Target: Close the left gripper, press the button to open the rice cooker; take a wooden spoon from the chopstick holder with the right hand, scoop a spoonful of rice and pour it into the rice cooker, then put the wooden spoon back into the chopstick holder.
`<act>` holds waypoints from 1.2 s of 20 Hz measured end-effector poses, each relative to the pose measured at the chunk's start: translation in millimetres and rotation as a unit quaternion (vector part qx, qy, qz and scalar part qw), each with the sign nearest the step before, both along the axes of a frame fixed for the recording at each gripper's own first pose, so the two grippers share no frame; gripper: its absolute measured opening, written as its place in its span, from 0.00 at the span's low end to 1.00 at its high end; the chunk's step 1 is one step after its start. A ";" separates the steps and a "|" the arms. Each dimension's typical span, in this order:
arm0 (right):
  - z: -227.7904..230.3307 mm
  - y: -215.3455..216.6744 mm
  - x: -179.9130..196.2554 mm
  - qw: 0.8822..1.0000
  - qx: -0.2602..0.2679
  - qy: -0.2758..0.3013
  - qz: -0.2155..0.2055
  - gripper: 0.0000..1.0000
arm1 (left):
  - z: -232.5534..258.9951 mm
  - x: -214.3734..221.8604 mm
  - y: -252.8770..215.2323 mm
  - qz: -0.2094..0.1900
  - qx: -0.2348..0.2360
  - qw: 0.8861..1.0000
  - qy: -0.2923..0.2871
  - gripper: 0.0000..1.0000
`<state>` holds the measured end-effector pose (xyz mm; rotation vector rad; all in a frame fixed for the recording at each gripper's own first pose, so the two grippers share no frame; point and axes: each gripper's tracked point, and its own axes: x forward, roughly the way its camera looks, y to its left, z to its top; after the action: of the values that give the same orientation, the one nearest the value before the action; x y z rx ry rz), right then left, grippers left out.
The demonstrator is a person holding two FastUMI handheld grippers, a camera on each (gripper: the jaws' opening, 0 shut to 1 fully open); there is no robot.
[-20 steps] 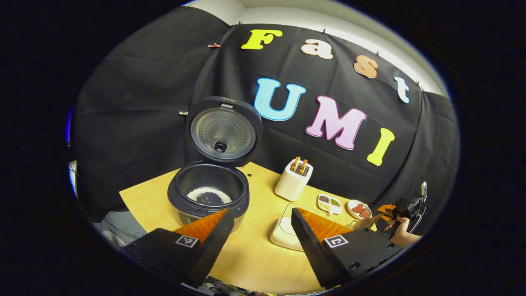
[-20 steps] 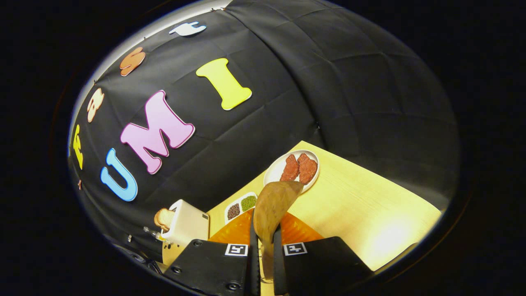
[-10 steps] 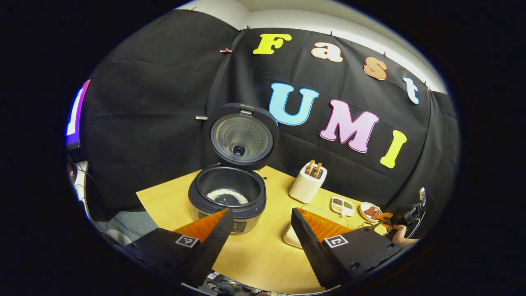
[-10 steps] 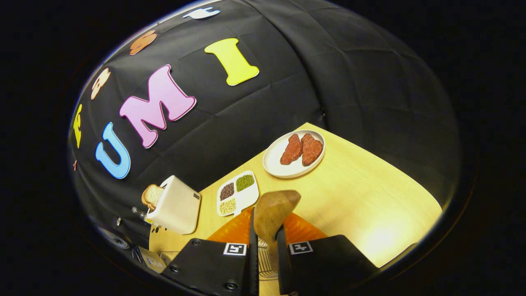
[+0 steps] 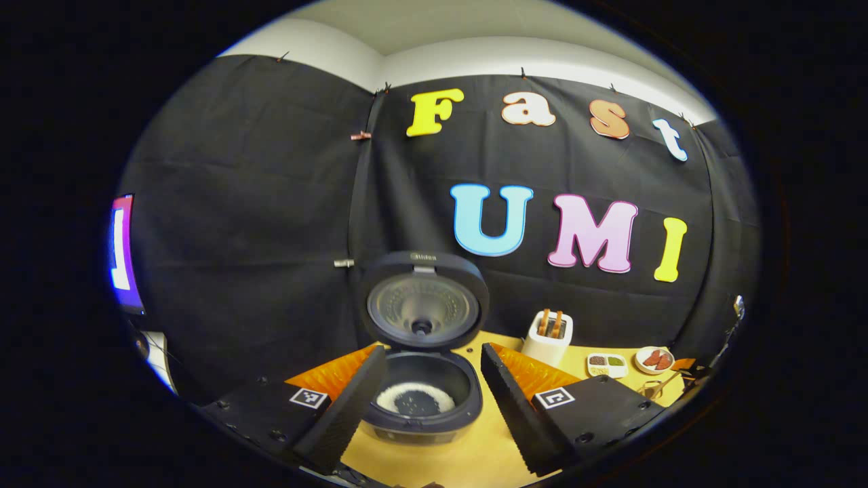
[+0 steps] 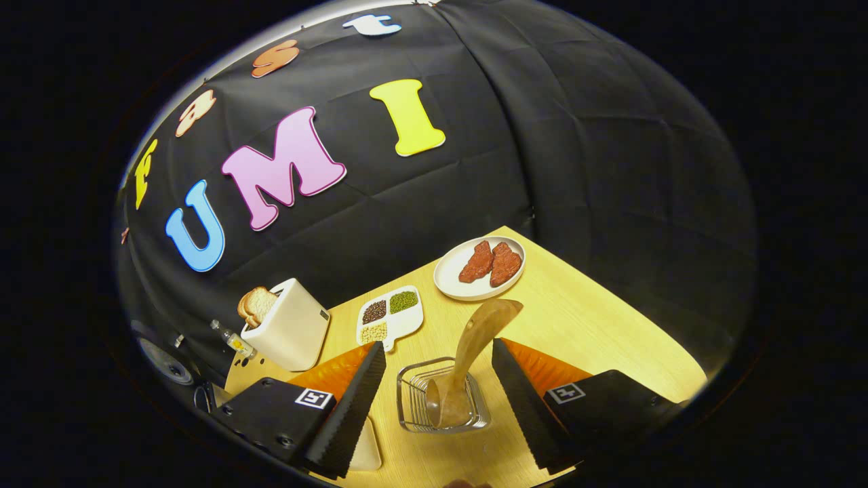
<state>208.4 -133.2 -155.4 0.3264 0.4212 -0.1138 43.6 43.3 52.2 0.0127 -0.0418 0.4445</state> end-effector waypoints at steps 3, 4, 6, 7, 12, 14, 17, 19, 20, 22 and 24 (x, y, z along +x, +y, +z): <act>23.8 12.0 -27.9 0.999 -0.021 -0.023 0.014 0.98 | 30.9 14.7 12.9 -0.010 0.012 0.999 -0.042 0.95; 30.1 16.6 -36.6 0.999 -0.028 -0.027 0.020 0.98 | 39.0 20.6 20.6 -0.012 0.020 0.999 -0.048 0.95; 41.6 22.3 -50.3 0.997 -0.055 -0.038 0.032 0.98 | 57.3 31.2 34.0 -0.017 0.045 0.997 -0.061 0.95; 46.4 25.0 -58.1 0.996 -0.070 -0.042 0.037 0.98 | 66.0 37.1 39.8 -0.021 0.060 0.996 -0.066 0.95; 59.5 48.1 -94.2 0.990 -0.113 -0.061 0.059 0.98 | 90.4 78.7 53.6 -0.062 0.111 0.989 -0.079 0.92; 66.1 55.9 -115.7 0.987 -0.127 -0.067 0.068 0.98 | 94.7 97.4 57.7 -0.082 0.109 0.987 -0.085 0.92; 78.9 65.3 -147.0 0.982 -0.150 -0.079 0.079 0.99 | 98.3 122.4 75.4 -0.088 0.116 0.986 -0.084 0.93; 84.4 77.4 -164.5 0.980 -0.159 -0.080 0.094 0.98 | 89.5 138.5 84.5 -0.086 0.116 0.987 -0.068 0.92; 89.0 83.9 -170.4 0.978 -0.164 -0.083 0.099 0.98 | 88.3 145.5 87.0 -0.086 0.112 0.988 -0.065 0.92; 111.1 96.8 -183.4 0.976 -0.166 -0.089 0.106 0.99 | 88.8 161.1 88.9 -0.090 0.109 0.988 -0.065 0.92; 118.8 111.4 -190.6 0.976 -0.160 -0.093 0.112 0.98 | 86.7 176.7 87.9 -0.099 0.117 0.987 -0.057 0.93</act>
<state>17.8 -21.8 -36.5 -0.0303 0.2461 0.0690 220.3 131.2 138.8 0.2126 -0.2062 0.2392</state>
